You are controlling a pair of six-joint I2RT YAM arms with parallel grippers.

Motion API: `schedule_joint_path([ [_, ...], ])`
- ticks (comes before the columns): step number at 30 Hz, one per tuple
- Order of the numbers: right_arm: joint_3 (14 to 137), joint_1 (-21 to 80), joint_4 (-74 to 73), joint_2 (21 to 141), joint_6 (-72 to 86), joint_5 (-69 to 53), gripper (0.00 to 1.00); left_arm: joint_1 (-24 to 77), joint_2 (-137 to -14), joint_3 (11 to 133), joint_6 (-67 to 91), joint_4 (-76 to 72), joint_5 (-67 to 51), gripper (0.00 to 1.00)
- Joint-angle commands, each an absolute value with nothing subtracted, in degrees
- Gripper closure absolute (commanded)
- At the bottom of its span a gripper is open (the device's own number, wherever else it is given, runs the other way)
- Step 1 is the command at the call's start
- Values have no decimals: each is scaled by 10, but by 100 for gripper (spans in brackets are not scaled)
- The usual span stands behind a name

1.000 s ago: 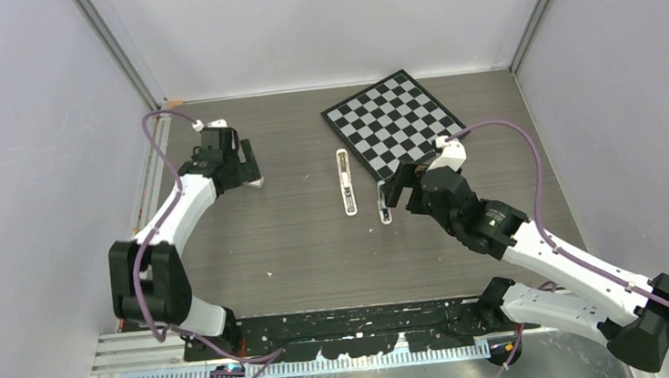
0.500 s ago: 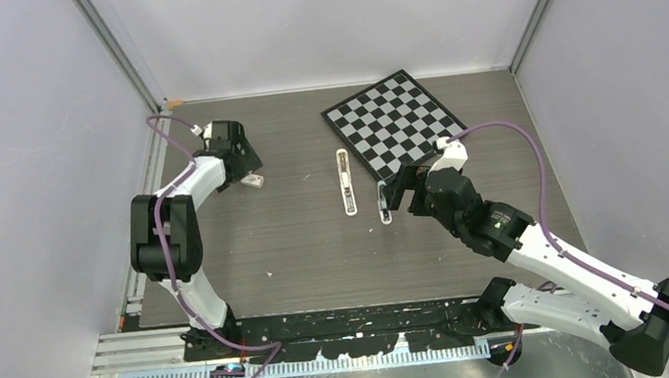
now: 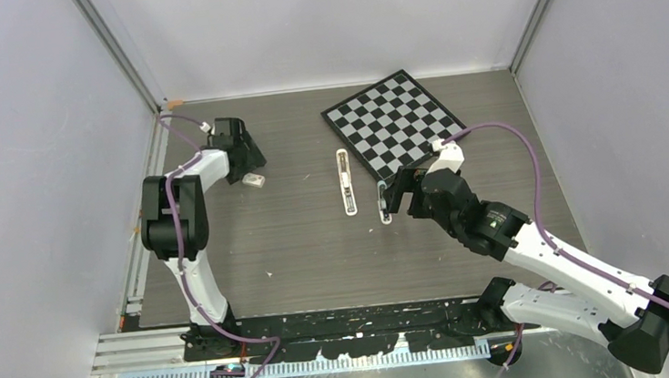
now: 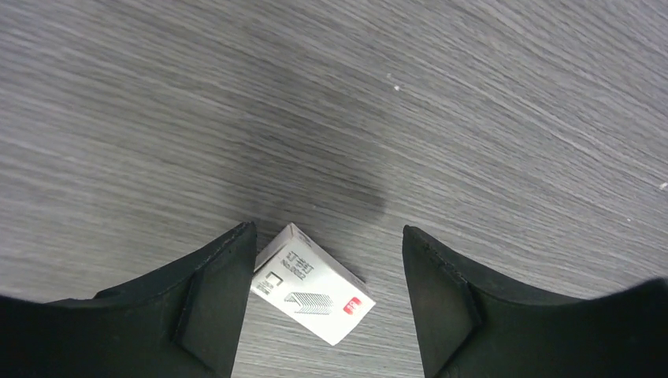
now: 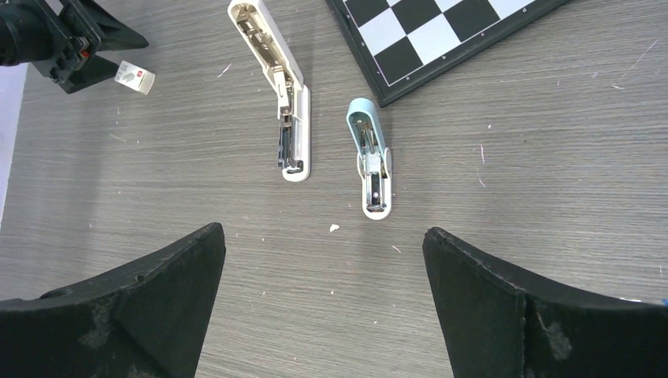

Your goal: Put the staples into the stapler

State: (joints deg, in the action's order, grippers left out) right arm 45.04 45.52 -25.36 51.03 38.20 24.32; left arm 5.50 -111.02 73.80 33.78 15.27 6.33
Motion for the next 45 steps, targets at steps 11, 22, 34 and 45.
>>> schedule_joint_path([
  [11,442,454,-230,503,388,259,0,54,-1096,722,320,103,-33,36],
  [22,428,454,-228,493,402,250,0,61,-1034,676,264,115,-45,41],
  [34,430,454,-232,485,402,236,0,115,-1027,696,98,178,36,26],
  [45,445,454,-250,479,386,242,0,115,-1069,724,-31,210,-18,12],
])
